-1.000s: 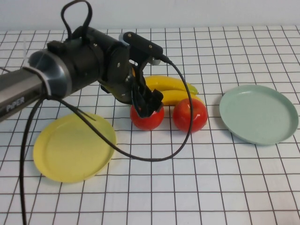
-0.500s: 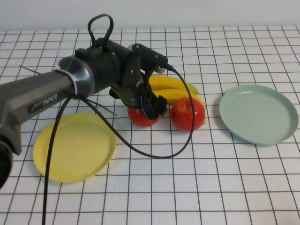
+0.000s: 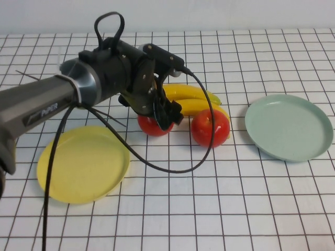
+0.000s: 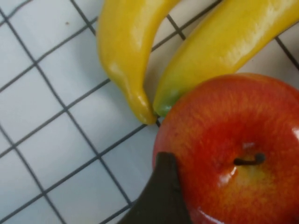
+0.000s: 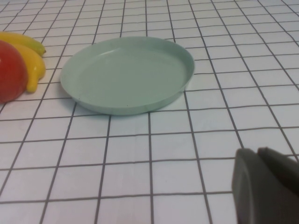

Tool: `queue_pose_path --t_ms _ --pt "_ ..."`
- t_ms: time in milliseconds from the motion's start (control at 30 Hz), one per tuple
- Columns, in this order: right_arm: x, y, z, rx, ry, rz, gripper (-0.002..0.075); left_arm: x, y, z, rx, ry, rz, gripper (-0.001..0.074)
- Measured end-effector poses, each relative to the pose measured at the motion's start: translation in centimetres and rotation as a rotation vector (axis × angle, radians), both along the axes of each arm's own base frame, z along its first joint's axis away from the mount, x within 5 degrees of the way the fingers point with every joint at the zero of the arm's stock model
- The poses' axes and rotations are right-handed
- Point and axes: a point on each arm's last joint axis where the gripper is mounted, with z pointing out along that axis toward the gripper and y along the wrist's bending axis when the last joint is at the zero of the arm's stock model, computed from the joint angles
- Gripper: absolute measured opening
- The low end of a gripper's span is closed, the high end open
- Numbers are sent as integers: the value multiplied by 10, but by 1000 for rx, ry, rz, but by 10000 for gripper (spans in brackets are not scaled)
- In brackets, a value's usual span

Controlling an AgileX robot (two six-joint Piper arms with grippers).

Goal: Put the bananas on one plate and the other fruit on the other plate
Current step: Put one type of fruit in the left plate

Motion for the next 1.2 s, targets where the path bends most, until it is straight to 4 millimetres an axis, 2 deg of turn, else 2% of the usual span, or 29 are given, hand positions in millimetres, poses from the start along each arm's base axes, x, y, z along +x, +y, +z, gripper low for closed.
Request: queue_pose_path --t_ms 67,133,233,333,400,533,667,933,1200 --pt "0 0 0 0 0 0 -15 -3 5 16 0 -33 15 571" --pt "0 0 0 0 0 0 -15 -9 12 40 -15 -85 35 571" --pt "0 0 0 0 0 0 -15 -29 29 74 -62 -148 68 571" --pt "0 0 0 0 0 0 -15 -52 49 85 -115 -186 88 571" --pt "0 0 0 0 0 0 -15 -65 67 80 -148 -195 120 571" --pt "0 0 0 0 0 0 -15 -91 105 53 -183 -162 227 571" --pt "0 0 0 0 0 0 -15 -104 129 32 -134 -80 309 571" --pt "0 0 0 0 0 0 -15 -100 140 21 -52 -64 382 571" --pt "0 0 0 0 0 0 -15 -88 146 -7 63 -18 495 571"
